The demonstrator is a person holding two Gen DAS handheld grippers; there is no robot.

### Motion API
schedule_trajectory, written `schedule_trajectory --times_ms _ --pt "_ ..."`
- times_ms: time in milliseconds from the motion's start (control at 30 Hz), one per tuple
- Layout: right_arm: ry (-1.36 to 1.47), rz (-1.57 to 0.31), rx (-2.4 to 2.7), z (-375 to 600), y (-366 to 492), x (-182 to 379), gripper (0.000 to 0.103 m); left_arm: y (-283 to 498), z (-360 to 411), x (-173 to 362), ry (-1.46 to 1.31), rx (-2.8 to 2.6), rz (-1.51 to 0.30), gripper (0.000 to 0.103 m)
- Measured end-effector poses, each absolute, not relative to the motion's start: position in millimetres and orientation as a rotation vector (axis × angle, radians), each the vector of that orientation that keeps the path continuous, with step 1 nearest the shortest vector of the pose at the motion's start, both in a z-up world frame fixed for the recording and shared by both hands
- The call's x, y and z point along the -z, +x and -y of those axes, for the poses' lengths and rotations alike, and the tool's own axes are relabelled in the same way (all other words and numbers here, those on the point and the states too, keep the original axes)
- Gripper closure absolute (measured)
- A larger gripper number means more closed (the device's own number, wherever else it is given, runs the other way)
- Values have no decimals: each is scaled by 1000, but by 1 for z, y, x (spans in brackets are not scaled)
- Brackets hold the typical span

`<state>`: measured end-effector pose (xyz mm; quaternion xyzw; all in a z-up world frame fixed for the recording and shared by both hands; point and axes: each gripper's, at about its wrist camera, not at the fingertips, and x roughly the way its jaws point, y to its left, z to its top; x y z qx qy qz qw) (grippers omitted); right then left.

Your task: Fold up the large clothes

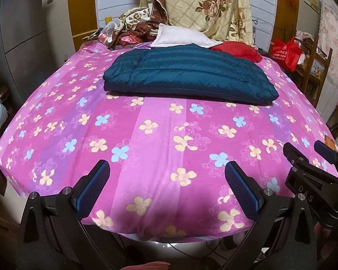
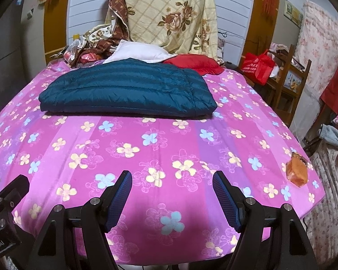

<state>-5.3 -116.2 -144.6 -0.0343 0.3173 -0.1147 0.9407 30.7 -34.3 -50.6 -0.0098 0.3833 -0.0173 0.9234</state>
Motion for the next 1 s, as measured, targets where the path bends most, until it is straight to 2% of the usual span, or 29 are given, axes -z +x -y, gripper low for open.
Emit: schedule_trajectory --times_ms 1000 --pt "-68 -630 217 112 -6 143 31 36 33 55 -26 22 -793 1"
